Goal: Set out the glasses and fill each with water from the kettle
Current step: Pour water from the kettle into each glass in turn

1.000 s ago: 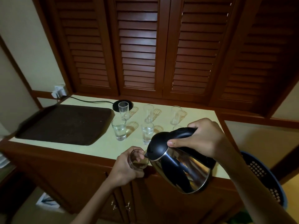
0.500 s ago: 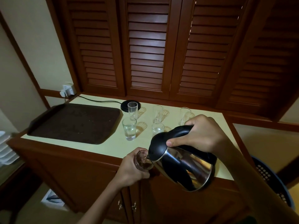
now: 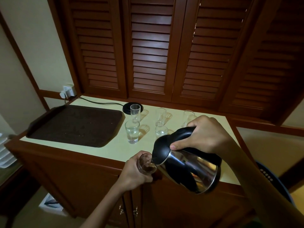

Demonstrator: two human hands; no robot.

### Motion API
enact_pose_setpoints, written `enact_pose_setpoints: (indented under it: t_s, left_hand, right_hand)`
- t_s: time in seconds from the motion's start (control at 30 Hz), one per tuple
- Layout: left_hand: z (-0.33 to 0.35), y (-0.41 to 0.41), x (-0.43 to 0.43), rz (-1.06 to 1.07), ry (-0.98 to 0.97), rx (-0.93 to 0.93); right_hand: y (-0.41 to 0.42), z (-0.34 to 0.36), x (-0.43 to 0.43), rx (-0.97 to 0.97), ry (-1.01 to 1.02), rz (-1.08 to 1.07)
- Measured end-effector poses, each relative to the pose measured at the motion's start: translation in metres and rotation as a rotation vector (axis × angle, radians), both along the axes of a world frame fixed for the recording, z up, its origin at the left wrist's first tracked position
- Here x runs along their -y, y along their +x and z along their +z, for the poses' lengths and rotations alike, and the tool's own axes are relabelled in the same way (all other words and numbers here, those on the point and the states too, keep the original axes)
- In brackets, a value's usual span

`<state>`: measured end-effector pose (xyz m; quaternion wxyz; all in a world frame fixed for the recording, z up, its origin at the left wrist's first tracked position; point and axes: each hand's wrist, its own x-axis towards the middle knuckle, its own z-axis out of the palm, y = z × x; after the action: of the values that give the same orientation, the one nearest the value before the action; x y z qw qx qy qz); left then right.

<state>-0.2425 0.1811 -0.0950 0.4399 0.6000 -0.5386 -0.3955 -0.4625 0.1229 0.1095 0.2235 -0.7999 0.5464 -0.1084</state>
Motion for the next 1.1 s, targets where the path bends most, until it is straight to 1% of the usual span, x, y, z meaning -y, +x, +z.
enact_pose_setpoints:
  t_s: [0.37,0.6,1.1]
  left_hand:
    - [-0.0052,0.0021,0.0011,0.009,0.009,0.006]
    - [-0.0051,0.004,0.004,-0.012,-0.008,0.006]
    - [0.0016,0.0059,0.006,-0.011,-0.027,0.027]
  right_hand:
    - [0.0022,0.0039,0.0031,-0.035,0.01,0.014]
    - [0.0027,0.0058,0.004,-0.018,0.029,0.02]
    - [0.0062,0.0054,0.0099,-0.042,-0.035,0.042]
